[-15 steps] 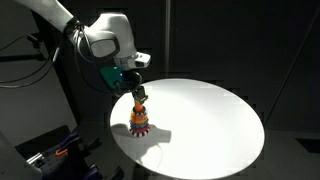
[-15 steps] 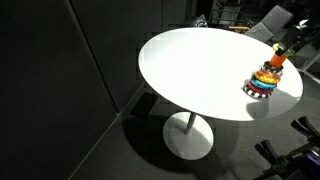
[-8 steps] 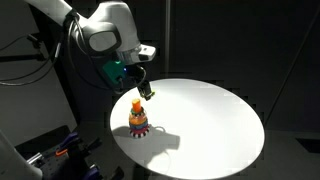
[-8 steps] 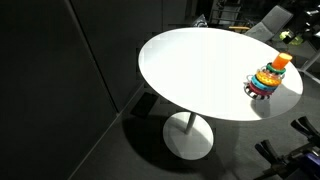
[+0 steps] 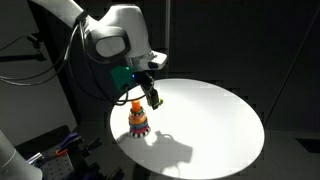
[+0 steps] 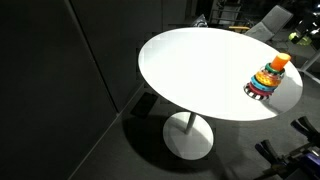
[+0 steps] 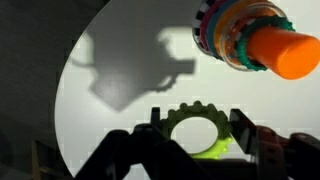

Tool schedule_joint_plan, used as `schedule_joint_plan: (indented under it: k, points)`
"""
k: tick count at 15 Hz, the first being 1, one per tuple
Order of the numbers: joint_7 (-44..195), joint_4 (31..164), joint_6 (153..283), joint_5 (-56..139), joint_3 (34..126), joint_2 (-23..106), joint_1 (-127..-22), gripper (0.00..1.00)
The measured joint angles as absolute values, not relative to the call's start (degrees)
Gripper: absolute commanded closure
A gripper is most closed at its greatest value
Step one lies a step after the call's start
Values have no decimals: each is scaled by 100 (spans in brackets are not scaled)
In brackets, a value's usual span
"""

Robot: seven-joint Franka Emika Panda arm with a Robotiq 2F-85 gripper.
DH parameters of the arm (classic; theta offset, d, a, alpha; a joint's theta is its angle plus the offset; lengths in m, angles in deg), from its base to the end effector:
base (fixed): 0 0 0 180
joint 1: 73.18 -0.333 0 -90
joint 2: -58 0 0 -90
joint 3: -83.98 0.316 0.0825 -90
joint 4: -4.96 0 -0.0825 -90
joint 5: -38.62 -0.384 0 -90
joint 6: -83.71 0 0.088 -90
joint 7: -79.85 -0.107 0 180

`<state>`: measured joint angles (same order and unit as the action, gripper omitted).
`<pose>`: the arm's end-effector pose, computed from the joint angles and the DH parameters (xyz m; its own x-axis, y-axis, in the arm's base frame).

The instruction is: Remove the light green ring from the rings stacking stand and put it on the table

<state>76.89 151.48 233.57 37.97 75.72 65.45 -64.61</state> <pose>0.4415 -0.1332 0.3317 0.9204 -0.3450 0.1841 -0.3445 -0.9381 -0.0356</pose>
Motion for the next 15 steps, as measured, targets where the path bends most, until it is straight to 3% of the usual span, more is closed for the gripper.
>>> schedule_joint_plan:
  k: [15]
  points:
    - [7760,14213,22911,3688,7203,4764,-6139,55]
